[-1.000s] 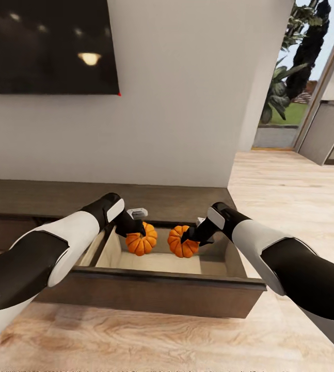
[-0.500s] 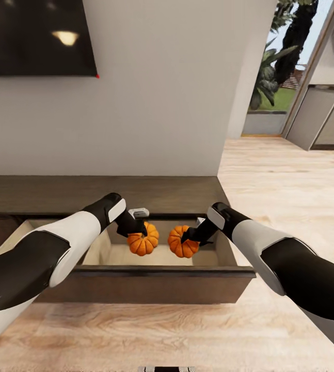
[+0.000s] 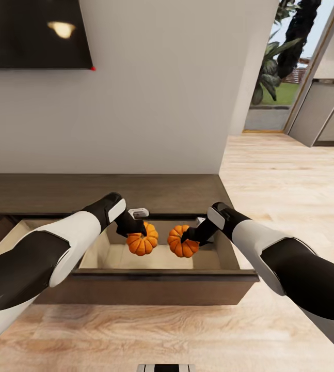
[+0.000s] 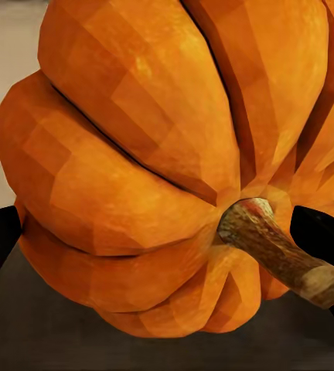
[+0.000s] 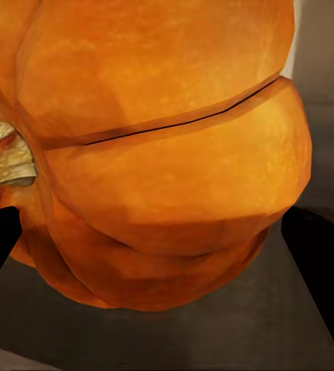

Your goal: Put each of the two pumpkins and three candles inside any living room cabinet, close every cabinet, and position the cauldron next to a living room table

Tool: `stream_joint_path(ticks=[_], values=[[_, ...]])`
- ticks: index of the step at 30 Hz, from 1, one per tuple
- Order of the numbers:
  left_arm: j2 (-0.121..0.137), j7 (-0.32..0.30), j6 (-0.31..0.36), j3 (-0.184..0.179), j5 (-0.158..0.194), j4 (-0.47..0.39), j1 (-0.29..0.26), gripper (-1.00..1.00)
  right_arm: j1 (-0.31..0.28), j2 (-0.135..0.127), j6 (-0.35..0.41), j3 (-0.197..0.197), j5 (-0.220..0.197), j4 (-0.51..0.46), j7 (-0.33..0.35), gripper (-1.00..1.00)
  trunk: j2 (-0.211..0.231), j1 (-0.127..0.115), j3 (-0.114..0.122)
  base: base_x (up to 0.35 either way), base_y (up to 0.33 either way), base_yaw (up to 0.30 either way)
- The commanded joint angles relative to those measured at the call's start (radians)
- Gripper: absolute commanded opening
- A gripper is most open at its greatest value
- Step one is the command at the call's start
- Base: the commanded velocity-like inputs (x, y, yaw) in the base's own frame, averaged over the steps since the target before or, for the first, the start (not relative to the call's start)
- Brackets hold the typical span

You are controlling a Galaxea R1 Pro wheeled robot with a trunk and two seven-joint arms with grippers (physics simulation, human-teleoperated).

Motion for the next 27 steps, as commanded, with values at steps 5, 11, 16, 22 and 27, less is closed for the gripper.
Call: stream_joint_path(ticks=[5,11,16,22,27], values=[[-0.001,-0.002,-0.002,-0.010,-0.005,-0.001,-0.001,-1.00,0.000,0.000,0.003,0.007,0.001,0.000,0.008,-1.00,0.000,0.000,-0.001,0.082,0.000,0.000],[-0.005,0.087,-0.008,-0.011,-0.005,-0.001,0.001,-1.00,0.000,0.004,-0.017,0.009,0.001,0.000,0.008,-1.00,0.000,0.000,-0.001,0.004,0.000,0.000],[-0.011,0.092,-0.037,-0.011,-0.005,-0.001,0.001,-1.00,0.022,0.009,-0.028,0.009,0.001,0.000,0.008,-1.00,-0.001,0.001,-0.005,0.000,0.000,0.000],[-0.013,0.093,-0.086,-0.011,-0.004,0.010,0.002,-1.00,0.029,0.024,-0.086,0.009,0.002,0.000,0.008,-1.00,-0.002,0.003,-0.028,0.000,0.000,0.000],[-0.012,0.093,-0.088,-0.011,-0.004,0.020,0.002,-1.00,0.032,0.026,-0.092,0.009,0.003,0.000,0.008,-1.00,-0.003,0.006,-0.047,0.000,0.000,0.000]])
